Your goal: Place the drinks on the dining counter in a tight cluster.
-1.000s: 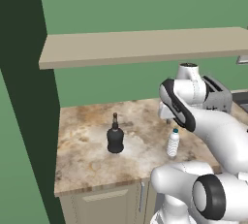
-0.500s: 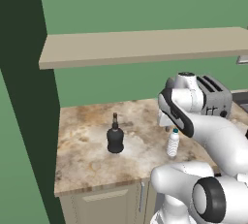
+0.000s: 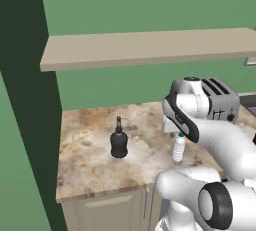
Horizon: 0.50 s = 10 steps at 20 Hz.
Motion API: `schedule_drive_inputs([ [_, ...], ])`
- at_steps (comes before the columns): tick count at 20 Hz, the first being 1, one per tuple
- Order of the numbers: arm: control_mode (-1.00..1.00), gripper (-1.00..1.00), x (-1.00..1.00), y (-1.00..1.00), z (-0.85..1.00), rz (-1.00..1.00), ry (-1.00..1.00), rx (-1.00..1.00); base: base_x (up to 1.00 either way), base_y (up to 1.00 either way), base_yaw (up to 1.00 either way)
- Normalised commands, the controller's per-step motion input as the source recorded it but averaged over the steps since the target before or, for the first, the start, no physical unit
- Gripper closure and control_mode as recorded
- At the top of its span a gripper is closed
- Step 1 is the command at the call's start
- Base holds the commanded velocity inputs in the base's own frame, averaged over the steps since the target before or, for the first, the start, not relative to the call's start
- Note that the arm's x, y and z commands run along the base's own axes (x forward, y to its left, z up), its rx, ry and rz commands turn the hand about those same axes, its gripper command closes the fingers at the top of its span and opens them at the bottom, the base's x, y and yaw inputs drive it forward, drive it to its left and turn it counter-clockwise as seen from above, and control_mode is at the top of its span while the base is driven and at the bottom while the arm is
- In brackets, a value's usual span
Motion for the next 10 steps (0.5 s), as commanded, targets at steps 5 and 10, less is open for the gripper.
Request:
schedule_drive_inputs([
  [5,-1.00,-1.00,0.00,0.01,-0.13,0.00,0.01,0.00,0.00,0.00,0.00],
  [10,-1.00,-1.00,0.00,0.03,-0.08,0.00,0.01,0.00,0.00,0.00,0.00],
])
